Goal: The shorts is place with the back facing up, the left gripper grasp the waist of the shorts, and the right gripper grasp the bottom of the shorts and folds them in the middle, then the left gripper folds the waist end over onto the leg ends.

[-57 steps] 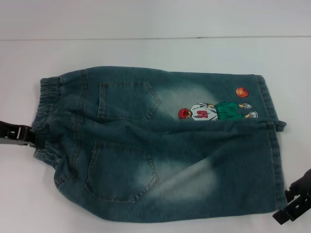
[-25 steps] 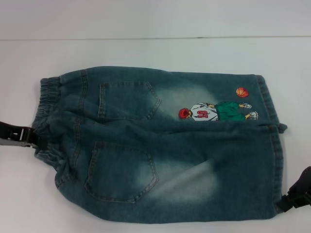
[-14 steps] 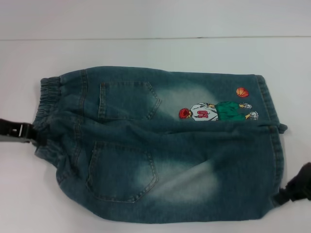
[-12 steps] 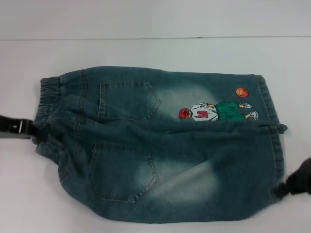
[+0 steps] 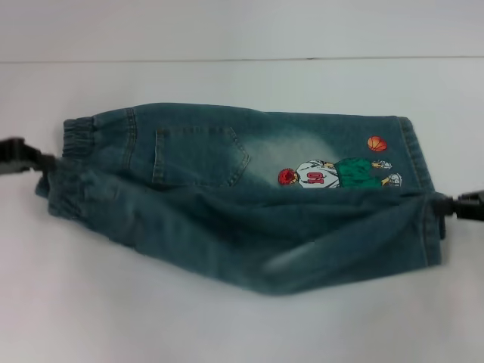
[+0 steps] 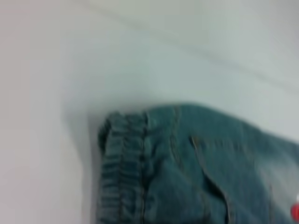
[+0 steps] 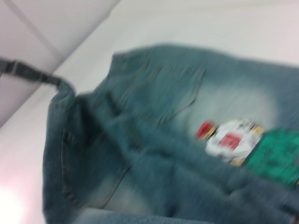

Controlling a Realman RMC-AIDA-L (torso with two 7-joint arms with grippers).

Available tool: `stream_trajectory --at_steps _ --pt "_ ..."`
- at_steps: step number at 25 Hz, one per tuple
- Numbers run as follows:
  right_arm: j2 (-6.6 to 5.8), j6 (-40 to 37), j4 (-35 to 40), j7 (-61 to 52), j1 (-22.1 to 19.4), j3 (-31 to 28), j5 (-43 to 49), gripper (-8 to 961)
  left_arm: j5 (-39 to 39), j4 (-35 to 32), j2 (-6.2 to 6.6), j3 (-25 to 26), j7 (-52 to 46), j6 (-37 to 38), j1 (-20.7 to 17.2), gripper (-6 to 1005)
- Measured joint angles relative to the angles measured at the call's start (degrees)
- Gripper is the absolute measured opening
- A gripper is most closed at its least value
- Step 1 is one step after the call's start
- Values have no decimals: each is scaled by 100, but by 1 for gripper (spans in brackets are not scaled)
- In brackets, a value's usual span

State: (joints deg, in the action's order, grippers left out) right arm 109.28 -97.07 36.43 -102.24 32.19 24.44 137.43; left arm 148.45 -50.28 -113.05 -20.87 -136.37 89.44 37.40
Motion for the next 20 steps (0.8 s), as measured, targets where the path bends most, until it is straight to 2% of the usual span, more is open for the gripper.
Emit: stream_trajectory --at_steps 3,9,14,20 --pt "101 382 -4 180 -106 -31 -380 3 -228 42 -29 190 -29 -256 -23 13" --pt "362 1283 -33 524 -187 -71 -1279 4 -430 366 -41 188 -28 -750 -46 13" --pt "449 1977 -219 735 -107 -45 -1491 4 -530 415 -113 187 17 -986 -66 14" --pt "628 2697 -297 955 -6 -29 -1639 3 -1235 449 -173 147 370 -1149 -221 14"
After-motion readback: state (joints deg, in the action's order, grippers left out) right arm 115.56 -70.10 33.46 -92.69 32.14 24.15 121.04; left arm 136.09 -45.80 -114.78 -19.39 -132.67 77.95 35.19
